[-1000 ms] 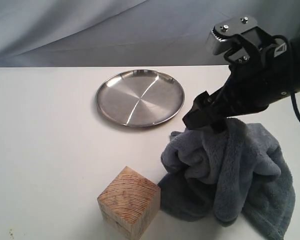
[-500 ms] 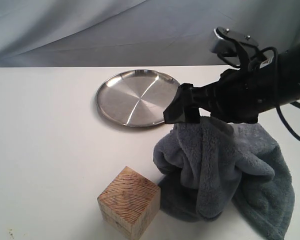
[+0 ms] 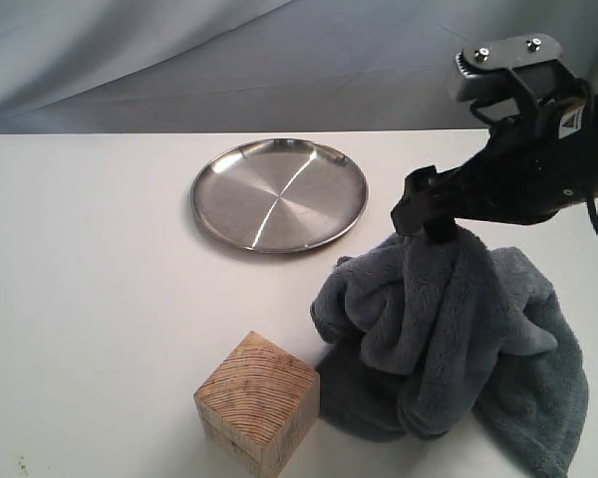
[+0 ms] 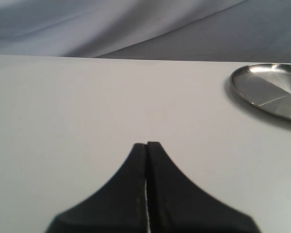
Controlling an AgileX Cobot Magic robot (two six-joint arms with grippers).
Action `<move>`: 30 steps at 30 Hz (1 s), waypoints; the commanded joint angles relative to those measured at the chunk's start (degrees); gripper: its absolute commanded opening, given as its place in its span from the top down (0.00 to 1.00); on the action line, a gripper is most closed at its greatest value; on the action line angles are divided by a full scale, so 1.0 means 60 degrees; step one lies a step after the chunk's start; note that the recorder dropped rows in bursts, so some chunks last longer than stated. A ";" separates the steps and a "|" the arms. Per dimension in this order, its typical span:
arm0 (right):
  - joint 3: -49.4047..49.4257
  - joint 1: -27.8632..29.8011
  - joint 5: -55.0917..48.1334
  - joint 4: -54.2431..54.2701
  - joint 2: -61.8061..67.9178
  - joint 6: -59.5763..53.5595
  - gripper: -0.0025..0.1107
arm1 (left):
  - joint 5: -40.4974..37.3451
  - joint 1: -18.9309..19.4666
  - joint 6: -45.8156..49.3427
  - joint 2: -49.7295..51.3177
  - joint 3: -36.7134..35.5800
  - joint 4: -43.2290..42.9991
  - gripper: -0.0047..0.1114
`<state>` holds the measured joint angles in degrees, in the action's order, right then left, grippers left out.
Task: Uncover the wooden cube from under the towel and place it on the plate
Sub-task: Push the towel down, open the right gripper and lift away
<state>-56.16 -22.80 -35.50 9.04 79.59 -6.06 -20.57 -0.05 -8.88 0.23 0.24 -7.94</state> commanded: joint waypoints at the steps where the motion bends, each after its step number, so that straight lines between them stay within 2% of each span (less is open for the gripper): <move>1: 0.0414 -0.0007 -0.0638 0.0858 0.0312 0.0093 0.05 | 0.0127 -0.0033 0.0008 -0.0039 -0.0040 0.0014 0.96; 3: 0.0360 -0.0007 -0.0823 0.1150 0.0334 -0.0338 0.05 | 0.0127 -0.0033 0.0008 -0.0039 -0.0040 0.0014 0.96; 8: 0.0170 0.0011 0.0539 0.1220 -0.0211 -0.0640 0.05 | 0.0127 -0.0033 0.0008 -0.0039 -0.0040 0.0014 0.96; 14: 0.0378 -0.0024 -0.1417 0.3086 -0.0109 -0.0795 0.05 | 0.0127 -0.0033 0.0008 -0.0039 -0.0040 0.0014 0.96; 22: 0.0609 -0.0004 -0.1375 0.5120 -0.0266 -0.2613 0.05 | 0.0127 -0.0033 0.0008 -0.0039 -0.0040 0.0014 0.96; 26: 0.0373 -0.0004 -0.1087 0.4990 -0.0479 -0.3163 0.05 | 0.0143 -0.0033 0.0008 -0.0039 -0.0040 0.0014 0.96; 30: -0.0551 -0.0004 -0.0508 0.3398 -0.0834 -0.2842 0.05 | 0.0143 -0.0033 0.0008 -0.0039 -0.0040 0.0014 0.96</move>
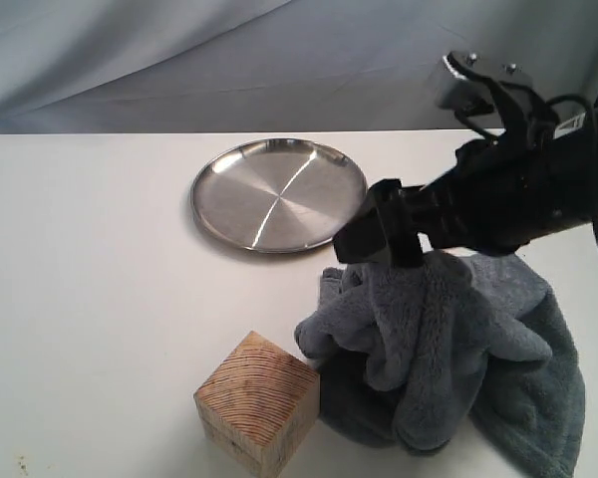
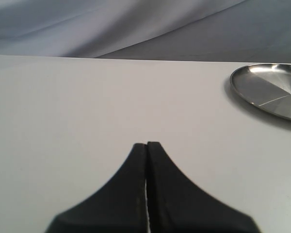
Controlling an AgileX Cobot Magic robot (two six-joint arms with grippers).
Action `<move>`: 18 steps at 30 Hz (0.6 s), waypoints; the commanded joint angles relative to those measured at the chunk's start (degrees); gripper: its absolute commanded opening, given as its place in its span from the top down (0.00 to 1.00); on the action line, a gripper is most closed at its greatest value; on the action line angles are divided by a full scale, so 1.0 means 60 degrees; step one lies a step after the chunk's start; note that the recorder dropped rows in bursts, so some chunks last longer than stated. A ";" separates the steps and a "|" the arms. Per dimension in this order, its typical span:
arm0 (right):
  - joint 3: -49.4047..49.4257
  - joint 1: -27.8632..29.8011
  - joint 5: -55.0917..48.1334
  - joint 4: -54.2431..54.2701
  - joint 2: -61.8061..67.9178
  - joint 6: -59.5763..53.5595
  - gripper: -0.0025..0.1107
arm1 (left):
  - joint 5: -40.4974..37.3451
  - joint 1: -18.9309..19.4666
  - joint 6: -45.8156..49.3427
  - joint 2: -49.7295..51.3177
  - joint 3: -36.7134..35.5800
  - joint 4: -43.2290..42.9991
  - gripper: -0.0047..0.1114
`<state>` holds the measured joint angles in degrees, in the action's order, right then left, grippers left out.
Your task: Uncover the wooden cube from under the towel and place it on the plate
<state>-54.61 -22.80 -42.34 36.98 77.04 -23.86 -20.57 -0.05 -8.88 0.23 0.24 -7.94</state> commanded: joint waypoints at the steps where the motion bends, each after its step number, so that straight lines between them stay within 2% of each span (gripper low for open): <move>1: -0.1165 -0.0004 0.0780 -0.1938 -0.0594 0.0477 0.05 | 0.0143 -0.0033 0.0008 -0.0039 -0.0040 0.0014 0.96; 5: -0.1645 -0.0004 0.1076 -0.3863 -0.1283 0.1385 0.05 | 0.0143 -0.0033 0.0008 -0.0039 -0.0040 0.0014 0.96; 10: -0.0268 -0.0004 0.1400 -0.6323 -0.1245 0.3212 0.05 | 0.0143 -0.0033 0.0008 -0.0039 -0.0040 0.0014 0.96; 15: 0.0409 -0.0025 0.2080 -0.5404 -0.1151 0.3061 0.05 | 0.0143 -0.0033 0.0008 -0.0039 -0.0040 0.0014 0.96; 18: 0.0415 -0.0025 0.1416 -0.4001 -0.1188 0.1895 0.05 | 0.0143 -0.0033 0.0008 -0.0039 -0.0040 0.0014 0.96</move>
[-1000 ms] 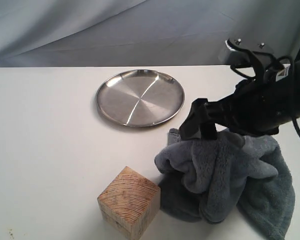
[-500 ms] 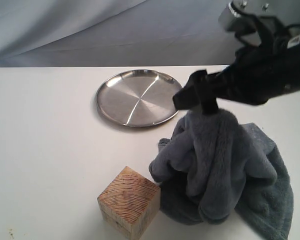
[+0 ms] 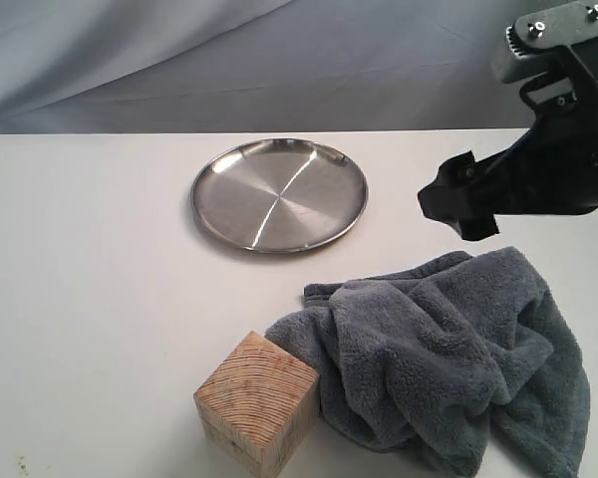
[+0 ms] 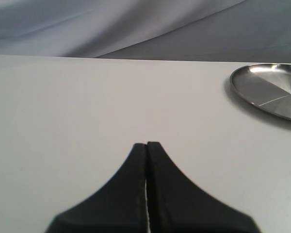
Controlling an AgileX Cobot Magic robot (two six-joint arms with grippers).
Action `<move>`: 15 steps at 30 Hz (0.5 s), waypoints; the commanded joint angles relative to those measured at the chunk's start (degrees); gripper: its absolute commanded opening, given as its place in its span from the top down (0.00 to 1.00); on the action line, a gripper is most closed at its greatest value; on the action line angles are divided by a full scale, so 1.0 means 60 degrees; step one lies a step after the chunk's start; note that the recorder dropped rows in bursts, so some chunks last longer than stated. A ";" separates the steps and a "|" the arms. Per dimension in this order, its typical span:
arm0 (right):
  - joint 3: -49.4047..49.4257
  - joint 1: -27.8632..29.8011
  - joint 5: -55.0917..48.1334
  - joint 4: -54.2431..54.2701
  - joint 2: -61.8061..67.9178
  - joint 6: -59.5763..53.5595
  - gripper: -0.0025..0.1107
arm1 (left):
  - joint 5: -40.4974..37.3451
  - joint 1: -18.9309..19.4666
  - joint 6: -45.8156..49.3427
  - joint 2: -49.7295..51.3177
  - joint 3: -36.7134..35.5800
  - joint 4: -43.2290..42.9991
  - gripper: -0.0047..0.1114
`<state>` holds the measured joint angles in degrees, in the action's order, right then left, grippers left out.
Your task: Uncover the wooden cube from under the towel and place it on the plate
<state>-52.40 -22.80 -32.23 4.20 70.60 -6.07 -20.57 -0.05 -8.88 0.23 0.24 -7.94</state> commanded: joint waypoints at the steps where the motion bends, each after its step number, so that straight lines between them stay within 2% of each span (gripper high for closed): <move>1: 0.0063 -0.0025 -0.0656 0.1790 -0.0072 -0.1426 0.05 | 0.0143 -0.0033 0.0008 -0.0039 -0.0040 0.0014 0.96; 3: 0.0130 -0.0025 -0.1002 0.2307 -0.0032 -0.1907 0.05 | 0.0143 -0.0033 0.0008 -0.0039 -0.0040 0.0014 0.96; 6: 0.0216 -0.0412 -0.1000 0.2158 -0.0032 -0.2062 0.05 | 0.0143 -0.0033 0.0008 -0.0039 -0.0040 0.0014 0.96; 15: 0.0216 -0.2743 -0.1056 0.2034 0.0349 -0.2743 0.05 | 0.0143 -0.0033 0.0008 -0.0039 -0.0040 0.0014 0.96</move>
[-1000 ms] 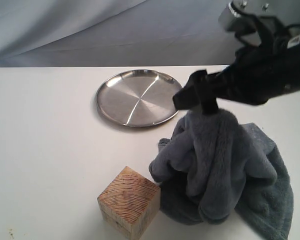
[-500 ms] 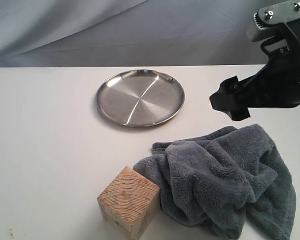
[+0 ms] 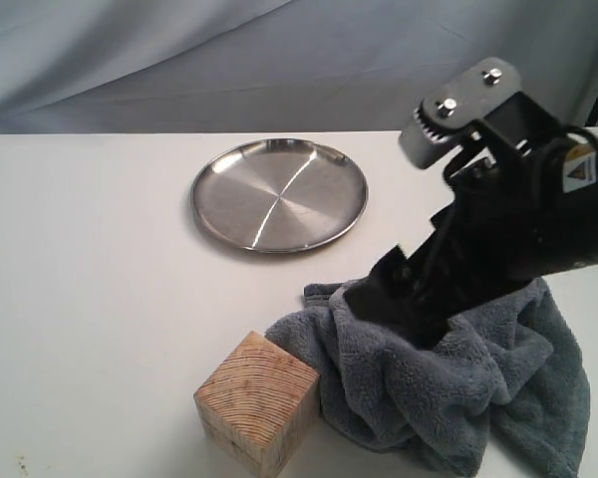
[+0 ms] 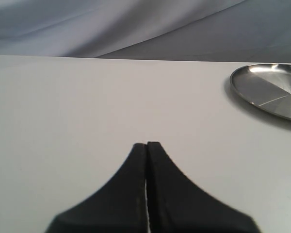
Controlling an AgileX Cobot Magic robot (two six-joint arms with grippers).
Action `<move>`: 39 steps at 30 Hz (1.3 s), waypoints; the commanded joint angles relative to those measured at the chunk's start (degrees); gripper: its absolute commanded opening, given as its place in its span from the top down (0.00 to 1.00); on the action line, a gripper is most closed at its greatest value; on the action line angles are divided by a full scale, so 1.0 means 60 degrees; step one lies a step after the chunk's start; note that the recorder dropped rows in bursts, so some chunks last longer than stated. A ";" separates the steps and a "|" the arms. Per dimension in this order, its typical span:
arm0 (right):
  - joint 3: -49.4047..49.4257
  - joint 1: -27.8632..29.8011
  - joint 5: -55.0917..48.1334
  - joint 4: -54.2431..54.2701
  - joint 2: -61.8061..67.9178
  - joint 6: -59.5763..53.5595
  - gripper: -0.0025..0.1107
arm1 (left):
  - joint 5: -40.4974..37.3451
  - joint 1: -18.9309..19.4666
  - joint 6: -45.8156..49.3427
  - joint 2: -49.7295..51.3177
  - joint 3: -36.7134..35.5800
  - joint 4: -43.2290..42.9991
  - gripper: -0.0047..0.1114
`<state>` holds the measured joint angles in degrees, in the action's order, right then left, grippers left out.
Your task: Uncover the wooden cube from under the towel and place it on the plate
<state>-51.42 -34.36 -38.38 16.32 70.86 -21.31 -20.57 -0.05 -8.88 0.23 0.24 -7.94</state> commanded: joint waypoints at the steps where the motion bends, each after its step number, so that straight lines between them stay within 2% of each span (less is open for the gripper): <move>1: 0.0051 -0.1057 -0.0008 0.0013 0.0470 -0.0230 0.05 | 0.0143 -0.0033 0.0008 -0.0039 -0.0040 0.0014 0.96; 10: 0.0051 -0.2293 0.1340 -0.0054 0.2173 -0.0777 0.05 | 0.0143 -0.0033 0.0008 -0.0039 -0.0040 0.0014 0.96; 15: -0.0008 -0.2838 0.1379 0.0673 0.2322 -0.0928 0.05 | 0.0143 -0.0033 0.0008 -0.0039 -0.0040 0.0014 0.96; 25: -0.0008 -0.2825 0.1466 0.0309 0.3219 -0.0836 0.05 | 0.0143 -0.0033 0.0008 -0.0039 -0.0040 0.0014 0.96; 30: -0.0008 -0.2445 0.0392 -0.2332 0.3481 0.0835 0.05 | 0.0143 -0.0033 0.0008 -0.0039 -0.0040 0.0014 0.96; 34: -0.0008 -0.1861 -0.0283 -0.3221 0.3462 0.1410 0.05 | 0.0143 -0.0033 0.0008 -0.0039 -0.0040 0.0014 0.96; 36: -0.0008 -0.1288 -0.0194 -0.3421 0.3462 0.1279 0.05 | 0.0143 -0.0033 0.0008 -0.0039 -0.0040 0.0014 0.96; 39: -0.0008 -0.0146 -0.0100 -0.4784 0.3462 0.2335 0.05 | 0.0143 -0.0033 0.0008 -0.0039 -0.0040 0.0014 0.96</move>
<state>-51.14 -38.90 -39.31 -7.62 91.82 -11.20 -20.57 -0.05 -8.88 0.23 0.24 -7.94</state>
